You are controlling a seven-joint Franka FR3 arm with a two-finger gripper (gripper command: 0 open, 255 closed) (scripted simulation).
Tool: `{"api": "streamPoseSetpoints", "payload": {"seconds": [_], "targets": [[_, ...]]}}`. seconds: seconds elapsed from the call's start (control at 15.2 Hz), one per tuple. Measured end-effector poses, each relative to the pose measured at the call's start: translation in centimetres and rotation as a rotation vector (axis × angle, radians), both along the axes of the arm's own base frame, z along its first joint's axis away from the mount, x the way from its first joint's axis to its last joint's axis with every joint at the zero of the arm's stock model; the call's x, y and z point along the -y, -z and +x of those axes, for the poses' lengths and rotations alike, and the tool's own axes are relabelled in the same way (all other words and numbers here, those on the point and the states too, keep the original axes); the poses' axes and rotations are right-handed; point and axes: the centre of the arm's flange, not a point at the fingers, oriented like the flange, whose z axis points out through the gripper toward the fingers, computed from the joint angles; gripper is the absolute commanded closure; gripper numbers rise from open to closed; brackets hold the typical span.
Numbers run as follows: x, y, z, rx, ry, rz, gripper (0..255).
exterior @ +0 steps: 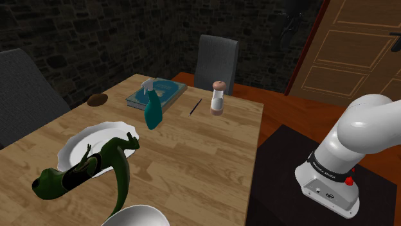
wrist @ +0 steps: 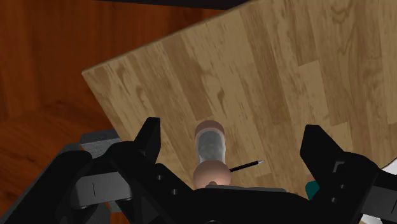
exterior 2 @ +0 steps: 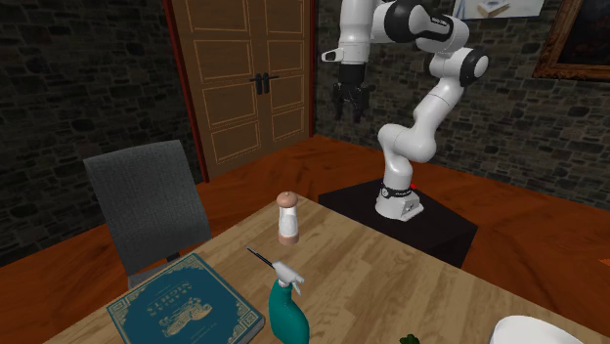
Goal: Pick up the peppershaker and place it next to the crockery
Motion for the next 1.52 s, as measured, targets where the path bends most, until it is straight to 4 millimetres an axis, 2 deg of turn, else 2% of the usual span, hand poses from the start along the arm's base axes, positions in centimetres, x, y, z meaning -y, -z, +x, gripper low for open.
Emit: {"api": "streamPoseSetpoints", "payload": {"seconds": [0.13, 0.33, 0.66, 1.12, 1.25, 1.52], "targets": [[-0.1, 0.4, 0.5, 0.001, -0.002, -0.001, 0], [-0.3, 3.0, 2.5, 0.006, -0.014, -0.004, 0], [-0.2, 7.2, 7.2, 0.018, -0.038, -0.011, 0], [-1.1, 13.5, 13.2, 0.037, -0.071, -0.02, 0], [-1.1, 15.3, 15.7, 0.043, -0.08, -0.023, 0], [-1.9, 18.7, 18.7, 0.053, -0.098, -0.028, 0]]}}
